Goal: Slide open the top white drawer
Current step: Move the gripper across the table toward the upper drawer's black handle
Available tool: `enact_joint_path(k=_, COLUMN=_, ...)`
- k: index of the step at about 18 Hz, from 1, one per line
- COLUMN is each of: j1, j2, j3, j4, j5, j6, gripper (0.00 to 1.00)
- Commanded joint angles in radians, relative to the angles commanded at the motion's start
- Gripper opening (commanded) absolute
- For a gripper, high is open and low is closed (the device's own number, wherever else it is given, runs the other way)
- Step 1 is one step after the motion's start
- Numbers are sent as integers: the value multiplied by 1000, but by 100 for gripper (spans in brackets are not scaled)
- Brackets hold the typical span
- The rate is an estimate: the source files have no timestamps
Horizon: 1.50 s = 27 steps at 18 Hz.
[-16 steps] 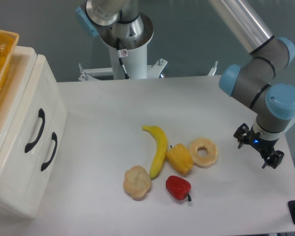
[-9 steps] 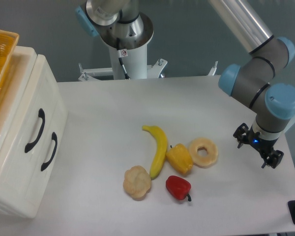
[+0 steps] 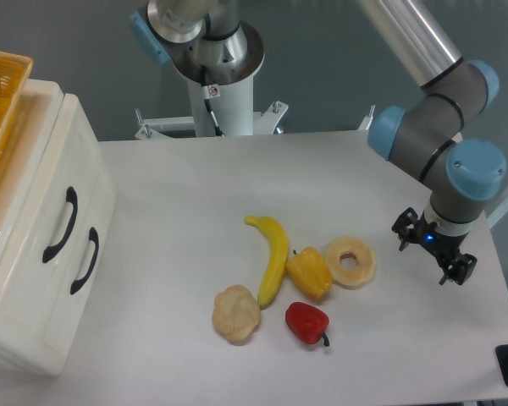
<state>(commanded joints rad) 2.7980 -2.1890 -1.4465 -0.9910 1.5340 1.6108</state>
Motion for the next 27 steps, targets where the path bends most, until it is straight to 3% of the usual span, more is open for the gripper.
enact_joint_path(k=5, j1=-50, j2=28, j3=-8, j4=-9, j5=3, j6=-159, gripper=100)
enact_joint_path(k=9, j1=-139, j2=81, j3=-15, j4=-133, j5=3, j6=-340, gripper=100)
enact_joint_path(k=12, j1=-205, j2=112, j3=-15, j4=-172, j5=2, j6=-514, gripper=100)
enact_joint_path(k=19, j1=-287, j2=207, j3=-18, j4=-371, j5=-86, j6=-635, gripper=100)
enact_joint_path(k=27, j1=-420, j2=334, j3=-140, j4=-388, j5=-261, j6=-830, gripper=100)
